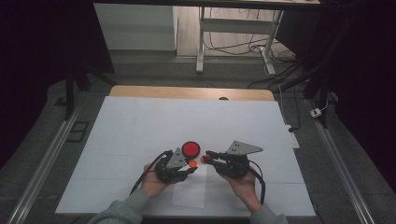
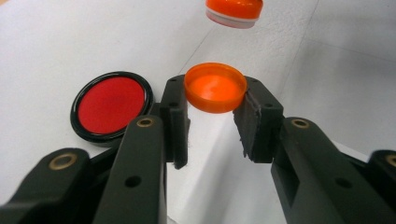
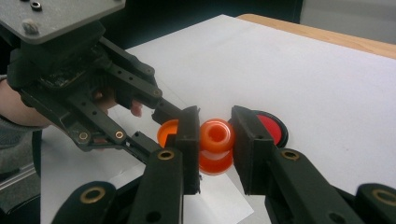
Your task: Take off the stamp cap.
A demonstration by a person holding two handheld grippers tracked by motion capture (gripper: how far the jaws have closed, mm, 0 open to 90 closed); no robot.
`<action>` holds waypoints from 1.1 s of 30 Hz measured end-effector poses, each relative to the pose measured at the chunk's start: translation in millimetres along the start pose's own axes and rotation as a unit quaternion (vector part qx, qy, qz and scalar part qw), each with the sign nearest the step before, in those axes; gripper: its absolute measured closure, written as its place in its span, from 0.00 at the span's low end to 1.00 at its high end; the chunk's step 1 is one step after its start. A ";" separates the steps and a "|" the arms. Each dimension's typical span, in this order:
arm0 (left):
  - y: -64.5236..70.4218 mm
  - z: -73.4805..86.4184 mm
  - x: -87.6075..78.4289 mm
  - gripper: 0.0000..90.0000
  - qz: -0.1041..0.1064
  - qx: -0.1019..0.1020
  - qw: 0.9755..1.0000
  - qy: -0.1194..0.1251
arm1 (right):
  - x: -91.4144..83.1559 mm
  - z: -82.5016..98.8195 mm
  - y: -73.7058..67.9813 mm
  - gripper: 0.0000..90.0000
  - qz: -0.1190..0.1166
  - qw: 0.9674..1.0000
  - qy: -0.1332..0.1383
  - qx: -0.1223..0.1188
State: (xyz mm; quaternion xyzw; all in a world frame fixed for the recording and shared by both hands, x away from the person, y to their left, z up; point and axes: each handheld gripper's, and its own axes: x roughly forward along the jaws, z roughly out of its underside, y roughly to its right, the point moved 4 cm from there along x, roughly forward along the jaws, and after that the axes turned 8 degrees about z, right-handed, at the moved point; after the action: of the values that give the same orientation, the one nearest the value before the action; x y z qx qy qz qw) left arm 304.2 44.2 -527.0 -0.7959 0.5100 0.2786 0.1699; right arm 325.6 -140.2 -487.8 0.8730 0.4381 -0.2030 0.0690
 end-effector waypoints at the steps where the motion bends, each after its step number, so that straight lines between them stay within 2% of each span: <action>1: -0.2 0.1 -0.8 0.73 -0.002 0.000 1.000 0.001 | 0.0 0.0 -0.1 0.80 0.000 1.000 0.000 0.000; 20: -6.8 8.5 -16.7 0.73 -0.017 0.002 1.000 0.000 | 0.3 1.3 3.5 0.80 0.006 1.000 0.001 0.008; 33: -12.5 22.6 -36.8 0.73 -0.027 -0.014 1.000 0.007 | 0.0 2.6 5.2 0.80 0.008 1.000 -0.001 0.010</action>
State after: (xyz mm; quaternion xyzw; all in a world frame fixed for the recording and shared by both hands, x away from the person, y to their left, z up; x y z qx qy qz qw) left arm 297.4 88.4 -522.3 -0.8136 0.4854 0.2757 0.1625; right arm 329.0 -144.1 -490.6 0.8767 0.4294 -0.2076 0.0624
